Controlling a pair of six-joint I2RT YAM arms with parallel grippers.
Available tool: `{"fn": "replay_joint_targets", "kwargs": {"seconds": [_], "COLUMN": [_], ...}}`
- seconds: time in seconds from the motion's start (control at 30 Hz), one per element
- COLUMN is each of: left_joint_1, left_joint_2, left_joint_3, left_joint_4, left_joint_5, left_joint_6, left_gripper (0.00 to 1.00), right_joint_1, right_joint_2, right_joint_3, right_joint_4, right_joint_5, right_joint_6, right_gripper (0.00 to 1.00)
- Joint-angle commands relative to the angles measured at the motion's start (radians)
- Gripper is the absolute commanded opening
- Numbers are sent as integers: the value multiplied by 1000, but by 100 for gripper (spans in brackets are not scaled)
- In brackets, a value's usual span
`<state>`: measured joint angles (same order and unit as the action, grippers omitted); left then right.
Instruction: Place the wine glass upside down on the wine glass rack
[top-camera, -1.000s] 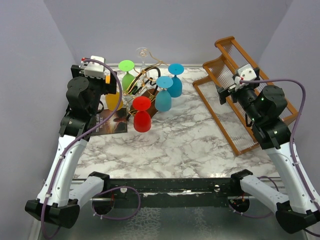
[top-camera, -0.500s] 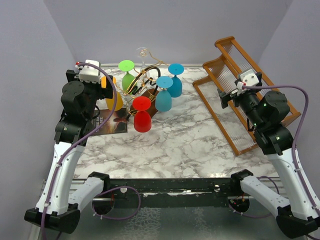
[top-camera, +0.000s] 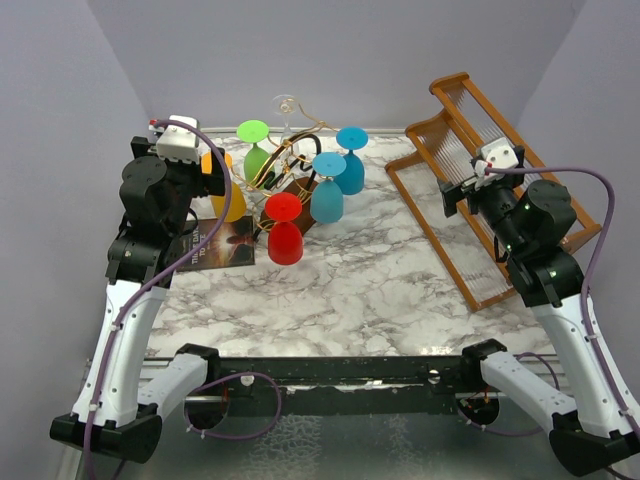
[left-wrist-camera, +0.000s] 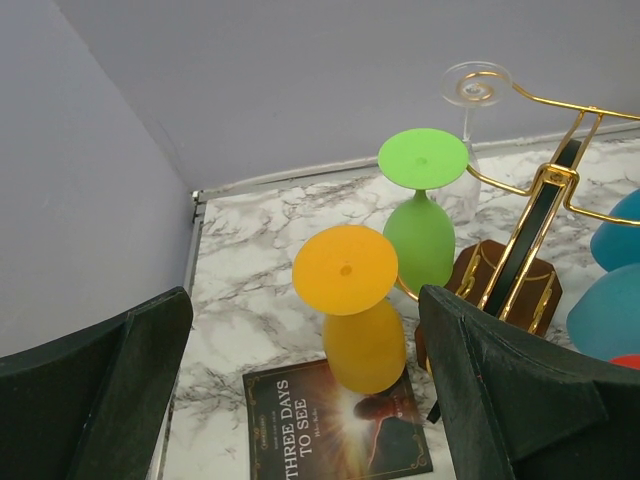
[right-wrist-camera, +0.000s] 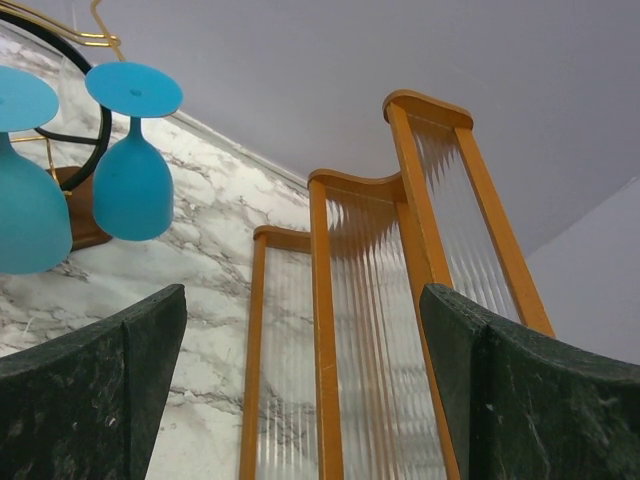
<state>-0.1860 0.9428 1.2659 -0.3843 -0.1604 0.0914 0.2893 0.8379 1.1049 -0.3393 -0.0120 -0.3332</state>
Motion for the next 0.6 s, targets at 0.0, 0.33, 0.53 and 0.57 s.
{"fn": "replay_joint_targets", "kwargs": {"seconds": [0.0,0.33,0.53,0.57], "left_joint_1": [8,7,7,7], "left_joint_2": [-5,-2,-4,-3], "left_joint_3": [21,27,26,29], "left_joint_4": [-9,-11,-9,-13], "left_joint_5": [22,33,27,26], "left_joint_6": [-14,-24,-23,-22], "left_gripper": [99,99,99,99], "right_joint_1": [-21,-26,-29,-30], "right_joint_2": [2,-6,-11,-9], "right_joint_3": [10,19,14,16], "right_joint_4": [6,-1,1,0], "right_joint_5": [1,-10,-8,-5], "right_joint_6": [26,33,31,30], "right_gripper": [100,100,100,100]}}
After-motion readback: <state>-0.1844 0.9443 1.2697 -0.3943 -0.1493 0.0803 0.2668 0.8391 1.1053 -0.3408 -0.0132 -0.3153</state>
